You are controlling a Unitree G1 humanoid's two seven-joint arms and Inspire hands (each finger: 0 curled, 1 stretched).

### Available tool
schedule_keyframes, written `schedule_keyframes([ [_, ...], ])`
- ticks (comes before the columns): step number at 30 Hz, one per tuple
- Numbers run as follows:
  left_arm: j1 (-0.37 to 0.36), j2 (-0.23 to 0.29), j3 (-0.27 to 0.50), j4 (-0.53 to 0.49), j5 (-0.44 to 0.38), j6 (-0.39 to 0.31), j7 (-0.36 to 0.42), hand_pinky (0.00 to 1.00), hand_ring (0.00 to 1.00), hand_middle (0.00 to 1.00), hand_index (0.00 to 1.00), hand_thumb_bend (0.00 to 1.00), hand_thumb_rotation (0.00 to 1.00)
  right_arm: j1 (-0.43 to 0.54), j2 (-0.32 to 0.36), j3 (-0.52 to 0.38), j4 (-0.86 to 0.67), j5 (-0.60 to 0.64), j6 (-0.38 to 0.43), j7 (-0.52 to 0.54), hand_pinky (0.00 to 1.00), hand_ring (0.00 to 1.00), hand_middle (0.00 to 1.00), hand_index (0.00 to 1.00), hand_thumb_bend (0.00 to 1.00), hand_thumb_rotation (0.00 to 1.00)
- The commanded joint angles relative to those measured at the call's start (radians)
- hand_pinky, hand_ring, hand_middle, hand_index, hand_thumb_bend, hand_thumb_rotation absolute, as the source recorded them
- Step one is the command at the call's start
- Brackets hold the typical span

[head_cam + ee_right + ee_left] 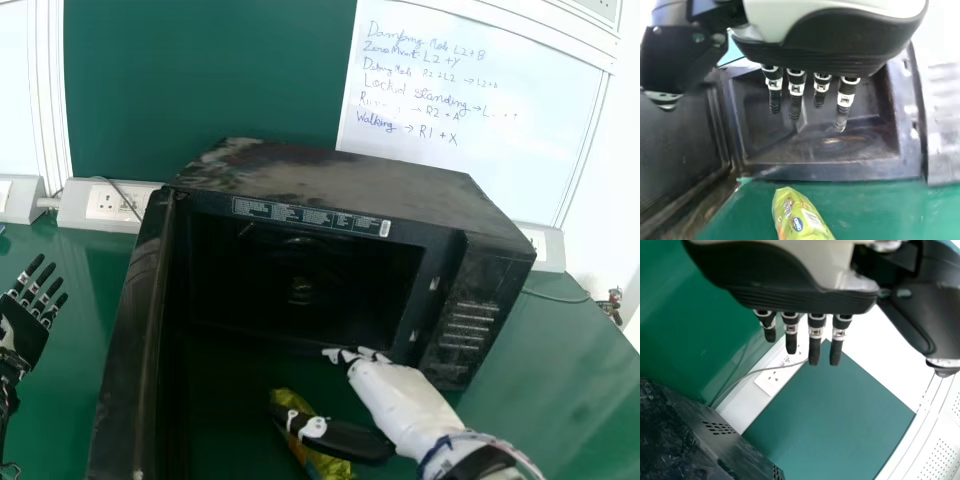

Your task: Put biscuit inside oven

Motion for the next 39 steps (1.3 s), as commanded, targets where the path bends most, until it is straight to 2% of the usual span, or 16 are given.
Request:
schedule_keyframes([
  [1,-0.013,-0.009,-0.002,-0.005,-0.003,0.001,-0.003,1.0,0.96,0.91,0.89,0.46,0.23,-0.028,0.004,-0.002,-0.002,-0.013,-0.041,0.036,0.81,0.87,0.89,0.92,1.0,0.64],
  [4,-0.015,-0.012,-0.002,-0.011,-0.004,0.001,0.006,1.0,0.95,0.9,0.87,0.46,0.23,-0.042,0.01,0.0,-0.002,-0.031,-0.081,0.082,0.81,0.87,0.89,0.92,1.0,0.65],
  [8,-0.014,-0.013,-0.005,-0.025,-0.006,0.007,0.021,1.0,0.94,0.91,0.9,0.43,0.25,-0.065,0.017,-0.004,-0.002,-0.06,-0.14,0.134,0.78,0.84,0.87,0.9,1.0,0.64],
  [12,-0.015,-0.015,-0.007,-0.036,-0.014,0.011,0.032,1.0,0.96,0.92,0.9,0.42,0.25,-0.075,0.03,-0.004,-0.002,-0.077,-0.176,0.15,0.78,0.83,0.85,0.88,1.0,0.59],
  [18,-0.014,-0.017,-0.01,-0.047,-0.012,0.009,0.036,1.0,0.96,0.91,0.89,0.42,0.25,-0.096,0.068,0.04,-0.002,-0.178,-0.215,0.177,0.76,0.82,0.84,0.87,1.0,0.58],
  [25,-0.013,-0.013,-0.001,-0.045,-0.03,0.018,0.043,1.0,0.98,0.94,0.92,0.42,0.25,-0.059,0.085,0.097,-0.002,-0.262,-0.237,0.146,0.75,0.81,0.83,0.86,1.0,0.55],
  [32,-0.013,-0.007,0.001,-0.038,-0.028,0.02,0.037,1.0,1.0,0.96,0.94,0.41,0.26,-0.027,0.098,0.17,-0.002,-0.391,-0.223,0.128,0.75,0.82,0.84,0.87,1.0,0.5],
  [39,-0.012,-0.009,-0.002,-0.043,-0.021,0.017,0.036,1.0,1.0,0.98,0.95,0.38,0.25,0.019,0.071,0.214,-0.002,-0.434,-0.224,0.098,0.73,0.82,0.84,0.87,1.0,0.48],
])
